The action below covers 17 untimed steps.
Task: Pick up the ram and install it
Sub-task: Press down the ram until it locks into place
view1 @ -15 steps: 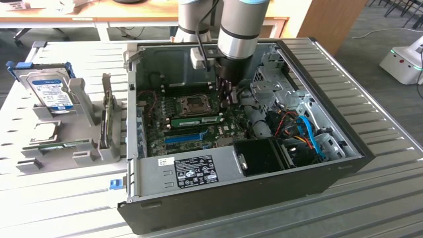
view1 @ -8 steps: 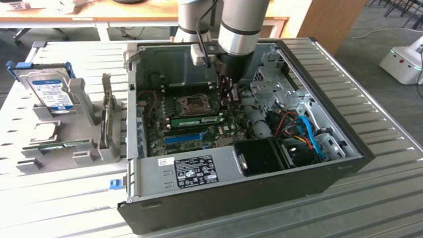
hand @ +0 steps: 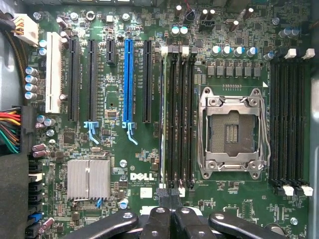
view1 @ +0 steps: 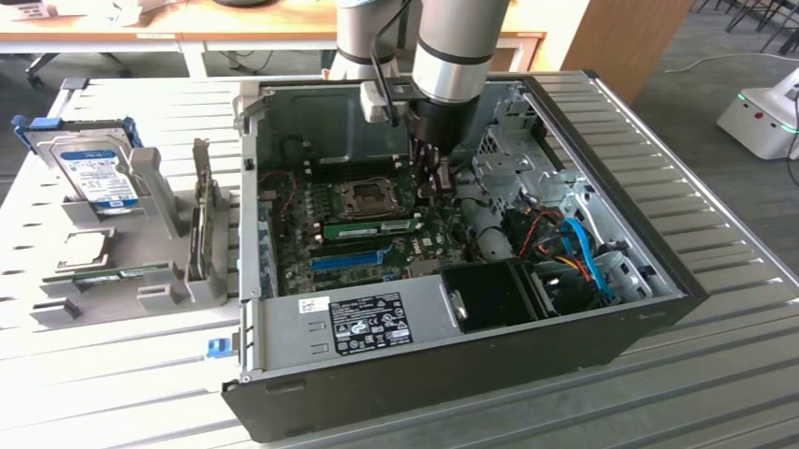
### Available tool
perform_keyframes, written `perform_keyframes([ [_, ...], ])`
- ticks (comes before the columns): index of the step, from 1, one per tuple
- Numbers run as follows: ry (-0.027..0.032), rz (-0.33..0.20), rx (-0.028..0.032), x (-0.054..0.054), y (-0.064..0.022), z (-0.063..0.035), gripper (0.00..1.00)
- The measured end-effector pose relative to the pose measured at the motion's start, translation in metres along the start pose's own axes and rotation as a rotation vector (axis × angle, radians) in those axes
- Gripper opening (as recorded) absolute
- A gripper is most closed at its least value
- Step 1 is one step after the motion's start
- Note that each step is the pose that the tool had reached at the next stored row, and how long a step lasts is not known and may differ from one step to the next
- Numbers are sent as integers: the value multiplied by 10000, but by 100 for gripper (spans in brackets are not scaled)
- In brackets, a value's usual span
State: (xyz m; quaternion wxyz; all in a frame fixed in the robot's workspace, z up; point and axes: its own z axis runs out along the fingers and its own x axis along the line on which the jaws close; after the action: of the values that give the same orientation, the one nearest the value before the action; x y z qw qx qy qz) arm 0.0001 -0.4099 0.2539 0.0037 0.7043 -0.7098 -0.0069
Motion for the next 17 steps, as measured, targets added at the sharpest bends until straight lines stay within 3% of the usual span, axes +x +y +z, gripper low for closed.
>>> perform_keyframes([
  [8, 1, 1, -1, 0, 9, 0, 11],
  [17, -1, 1, 0, 1, 102, 2, 11],
])
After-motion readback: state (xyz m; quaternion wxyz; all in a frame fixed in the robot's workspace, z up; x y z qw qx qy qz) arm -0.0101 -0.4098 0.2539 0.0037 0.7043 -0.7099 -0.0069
